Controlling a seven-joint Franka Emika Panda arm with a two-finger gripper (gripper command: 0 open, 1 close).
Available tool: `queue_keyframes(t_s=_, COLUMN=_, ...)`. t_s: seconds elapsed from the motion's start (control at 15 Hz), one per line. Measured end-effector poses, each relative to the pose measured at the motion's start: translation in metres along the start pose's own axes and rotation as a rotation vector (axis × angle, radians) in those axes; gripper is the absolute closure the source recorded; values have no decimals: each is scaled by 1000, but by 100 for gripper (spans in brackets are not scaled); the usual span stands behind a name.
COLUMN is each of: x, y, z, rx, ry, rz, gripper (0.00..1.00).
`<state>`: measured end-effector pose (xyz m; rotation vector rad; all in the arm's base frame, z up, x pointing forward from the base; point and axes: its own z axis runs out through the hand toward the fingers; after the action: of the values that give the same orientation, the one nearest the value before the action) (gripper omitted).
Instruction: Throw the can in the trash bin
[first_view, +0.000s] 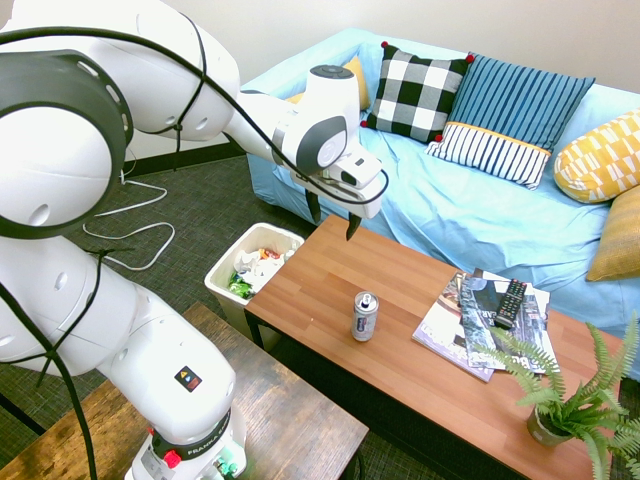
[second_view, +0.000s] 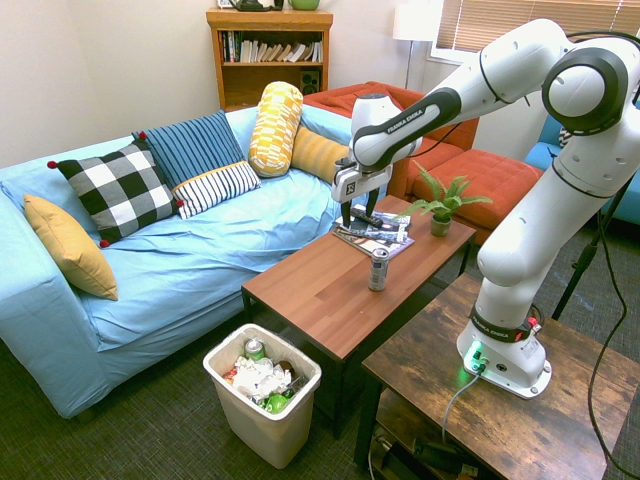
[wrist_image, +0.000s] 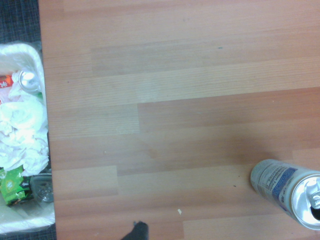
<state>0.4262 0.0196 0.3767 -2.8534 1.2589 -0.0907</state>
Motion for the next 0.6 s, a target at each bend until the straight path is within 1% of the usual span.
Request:
queue_keyframes(t_s=0.27, x=4, y=1, z=3, rx=-11, ry=1, rz=11, gripper=0)
queue_keyframes(t_s=0.6, x=42, y=27, z=21, rx=-15, ry=61, rz=121, gripper=0)
